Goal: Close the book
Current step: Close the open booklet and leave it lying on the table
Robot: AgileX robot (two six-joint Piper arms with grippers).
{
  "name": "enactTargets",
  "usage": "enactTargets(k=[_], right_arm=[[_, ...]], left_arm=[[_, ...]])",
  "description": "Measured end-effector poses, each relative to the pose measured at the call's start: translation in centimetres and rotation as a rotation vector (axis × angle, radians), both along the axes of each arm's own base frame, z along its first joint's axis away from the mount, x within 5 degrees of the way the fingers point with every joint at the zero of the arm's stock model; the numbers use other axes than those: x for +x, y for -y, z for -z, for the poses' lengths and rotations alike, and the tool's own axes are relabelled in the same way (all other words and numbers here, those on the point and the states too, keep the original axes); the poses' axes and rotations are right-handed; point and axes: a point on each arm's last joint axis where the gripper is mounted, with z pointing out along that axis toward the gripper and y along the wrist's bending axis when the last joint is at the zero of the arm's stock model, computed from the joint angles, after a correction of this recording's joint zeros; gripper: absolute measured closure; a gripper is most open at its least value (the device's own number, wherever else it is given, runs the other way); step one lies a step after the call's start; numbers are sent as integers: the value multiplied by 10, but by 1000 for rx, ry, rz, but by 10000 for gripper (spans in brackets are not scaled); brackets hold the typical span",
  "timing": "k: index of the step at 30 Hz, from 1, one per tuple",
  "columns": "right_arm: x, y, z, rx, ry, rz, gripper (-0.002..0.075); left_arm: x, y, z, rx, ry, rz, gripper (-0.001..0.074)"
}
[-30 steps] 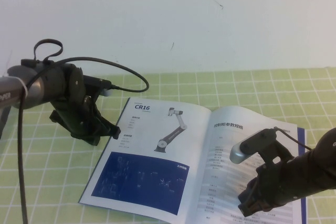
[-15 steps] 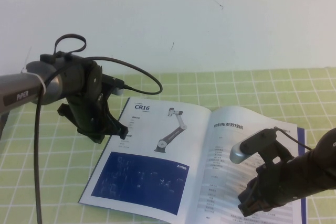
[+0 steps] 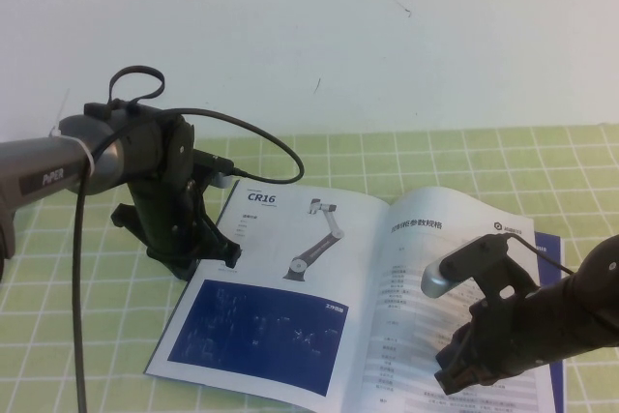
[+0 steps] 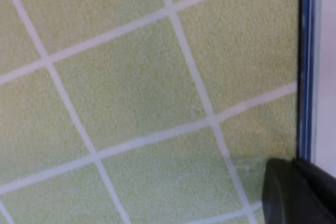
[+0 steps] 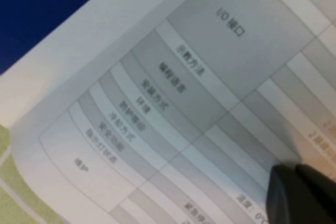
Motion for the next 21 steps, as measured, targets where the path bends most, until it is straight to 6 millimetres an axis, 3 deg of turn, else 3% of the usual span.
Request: enactTargets(k=[12, 21], right_arm=[[0, 0, 0, 0, 0, 0, 728], [3, -2, 5, -4, -12, 4, 728]], left_arm=[[-2, 4, 0, -44, -27, 16, 738], [-16, 35, -5, -414, -171, 95, 738]])
